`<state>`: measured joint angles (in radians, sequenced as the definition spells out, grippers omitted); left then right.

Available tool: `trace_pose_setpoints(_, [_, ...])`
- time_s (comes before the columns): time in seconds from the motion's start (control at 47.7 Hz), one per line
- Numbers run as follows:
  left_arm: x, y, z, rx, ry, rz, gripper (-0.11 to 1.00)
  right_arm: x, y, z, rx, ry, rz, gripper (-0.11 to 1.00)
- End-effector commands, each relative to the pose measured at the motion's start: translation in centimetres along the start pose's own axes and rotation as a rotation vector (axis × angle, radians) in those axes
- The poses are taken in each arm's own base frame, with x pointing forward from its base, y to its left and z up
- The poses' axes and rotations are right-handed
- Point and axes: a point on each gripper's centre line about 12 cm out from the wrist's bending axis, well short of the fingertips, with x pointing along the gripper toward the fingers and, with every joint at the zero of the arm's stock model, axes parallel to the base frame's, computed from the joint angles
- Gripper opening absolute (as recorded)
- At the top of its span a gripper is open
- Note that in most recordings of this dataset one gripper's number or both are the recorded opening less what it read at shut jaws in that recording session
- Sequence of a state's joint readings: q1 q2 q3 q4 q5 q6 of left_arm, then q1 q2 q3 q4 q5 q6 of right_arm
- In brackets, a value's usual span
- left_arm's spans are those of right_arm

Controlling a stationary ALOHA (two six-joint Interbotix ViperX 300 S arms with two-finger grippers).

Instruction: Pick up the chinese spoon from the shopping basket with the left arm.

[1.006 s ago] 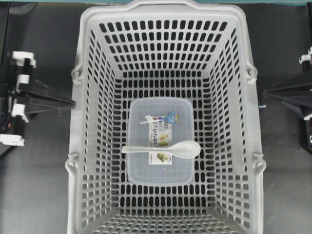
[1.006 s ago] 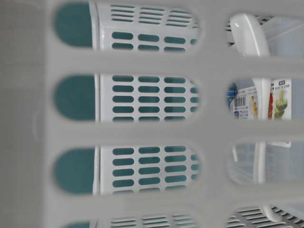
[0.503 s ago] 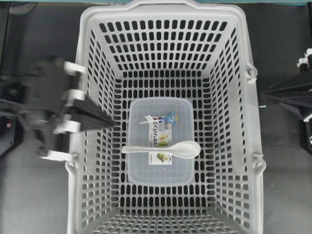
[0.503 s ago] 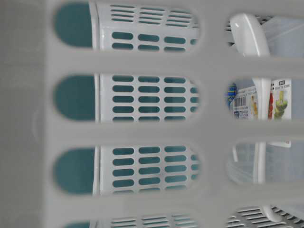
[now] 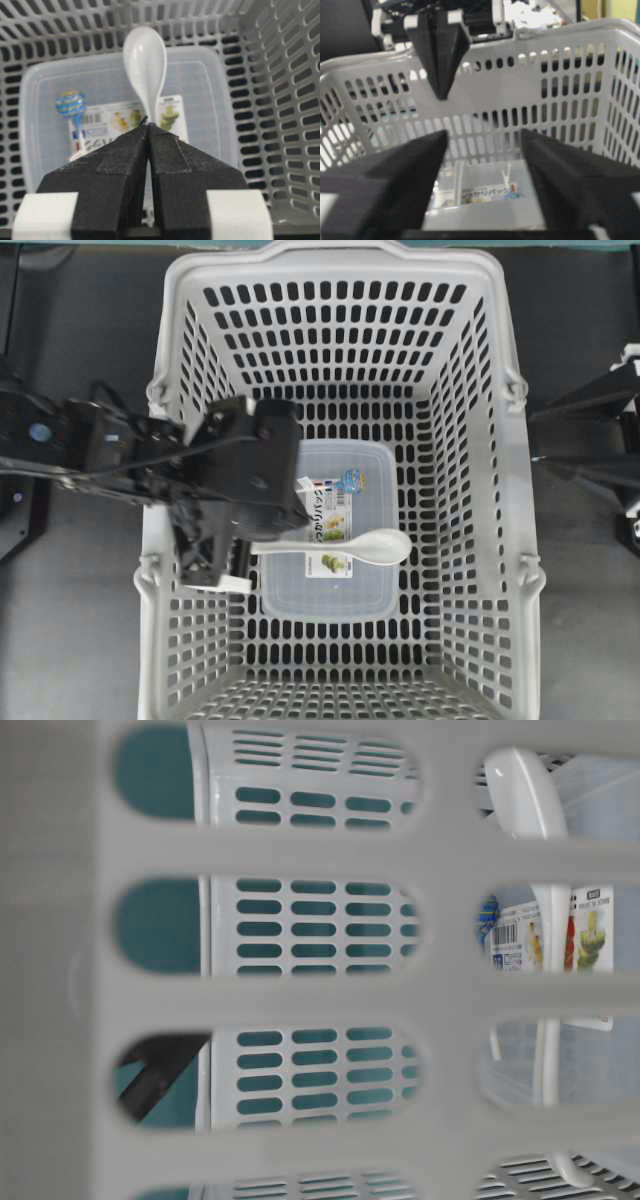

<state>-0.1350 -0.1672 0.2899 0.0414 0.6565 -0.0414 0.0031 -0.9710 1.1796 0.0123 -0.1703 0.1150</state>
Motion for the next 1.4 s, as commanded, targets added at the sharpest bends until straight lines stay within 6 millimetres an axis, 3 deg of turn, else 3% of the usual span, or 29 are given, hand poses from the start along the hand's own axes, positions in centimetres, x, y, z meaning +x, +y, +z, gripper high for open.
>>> trace_pose_setpoints(0.0, [-0.5, -0.3, 1.2, -0.004, -0.029, -0.006, 0.00, 0.1, 0.1, 0.6, 0.001, -0.019, 0.005, 0.64])
trace_pose_setpoints(0.084, [0.1, -0.4, 1.0, -0.024, -0.003, -0.005, 0.02, 0.0, 0.1, 0.6, 0.000, -0.021, 0.005, 0.73])
trace_pose_setpoints(0.126, [0.5, -0.4, 0.9, -0.039, 0.015, -0.003, 0.09, 0.0, 0.1, 0.6, 0.001, -0.019, 0.005, 0.73])
trace_pose_setpoints(0.252, [1.9, -0.3, 0.5, -0.087, 0.087, 0.004, 0.46, -0.1, 0.1, 0.5, 0.003, -0.023, 0.005, 0.72])
trace_pose_setpoints(0.356, [4.3, -0.4, -0.1, -0.094, 0.142, 0.008, 0.76, -0.1, 0.1, 0.5, 0.000, -0.027, 0.006, 0.72])
trace_pose_setpoints(0.44, [6.3, -0.5, -0.6, -0.091, 0.185, 0.010, 0.89, -0.1, 0.1, 0.4, 0.001, -0.024, 0.005, 0.72])
trace_pose_setpoints(0.566, [8.7, -1.0, -0.9, -0.091, 0.223, 0.008, 0.84, -0.1, 0.1, 0.3, 0.001, -0.022, 0.006, 0.71])
trace_pose_setpoints(0.86, [11.9, -1.2, -2.2, -0.082, 0.288, 0.010, 0.83, -0.3, 0.1, 0.4, -0.002, -0.025, 0.007, 0.71])
trace_pose_setpoints(1.384, [12.9, -0.6, -4.6, -0.081, 0.392, 0.025, 0.79, -0.3, 0.1, 0.3, -0.002, -0.027, 0.006, 0.71])
